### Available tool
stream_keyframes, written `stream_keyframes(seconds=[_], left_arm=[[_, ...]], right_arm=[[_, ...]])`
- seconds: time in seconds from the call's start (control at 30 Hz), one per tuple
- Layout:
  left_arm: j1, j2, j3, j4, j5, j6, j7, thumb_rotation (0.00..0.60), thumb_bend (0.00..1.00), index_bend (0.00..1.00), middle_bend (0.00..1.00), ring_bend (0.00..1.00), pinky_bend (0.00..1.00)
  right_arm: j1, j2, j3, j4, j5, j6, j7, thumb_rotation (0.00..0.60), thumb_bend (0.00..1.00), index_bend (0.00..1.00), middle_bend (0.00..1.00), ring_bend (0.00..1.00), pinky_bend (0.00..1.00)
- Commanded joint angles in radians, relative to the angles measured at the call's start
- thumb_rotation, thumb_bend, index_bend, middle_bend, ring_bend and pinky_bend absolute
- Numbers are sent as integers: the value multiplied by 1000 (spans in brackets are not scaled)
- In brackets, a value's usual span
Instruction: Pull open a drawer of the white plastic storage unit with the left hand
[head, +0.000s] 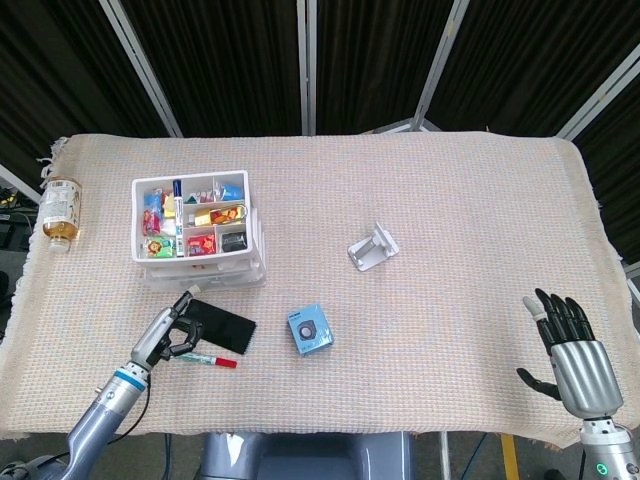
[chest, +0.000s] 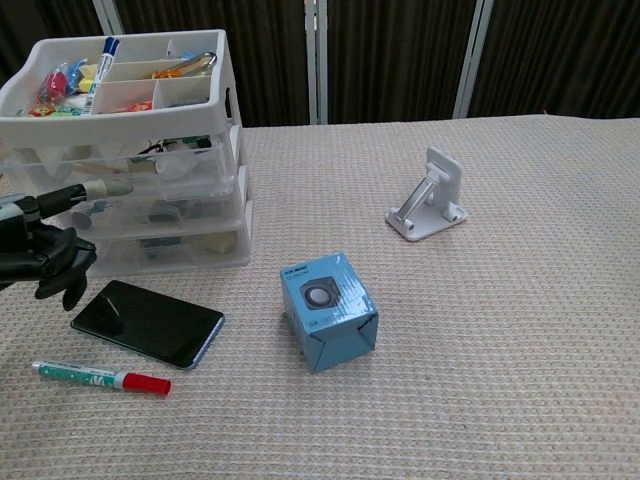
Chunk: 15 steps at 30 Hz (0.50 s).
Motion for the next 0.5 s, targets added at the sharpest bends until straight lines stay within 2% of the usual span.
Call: stream_keyframes(seconds=[0.03, 0.07, 0.27, 0.5], left_arm=[[46, -9, 19, 13, 21, 76, 90, 600, 854, 75, 818, 786, 626], [54, -10, 23, 19, 26, 92, 124, 600, 854, 75, 818, 786, 626], [130, -30, 33, 18, 64, 255, 532, 600, 853, 84, 818, 786, 626], [154, 22, -9, -128, 58, 333, 848, 600, 842, 90, 818, 786, 626]], right_arm=[[0, -1, 0, 0, -1, 0, -2, 600, 13, 0, 0, 0, 0], [0, -1, -1, 0, -1, 0, -3, 600, 13, 0, 0, 0, 0], [-1, -6, -3, 2, -5, 1, -12, 600, 13, 0, 0, 0, 0], [-2, -7, -5, 1, -8, 3, -16, 600, 14, 0, 0, 0, 0]])
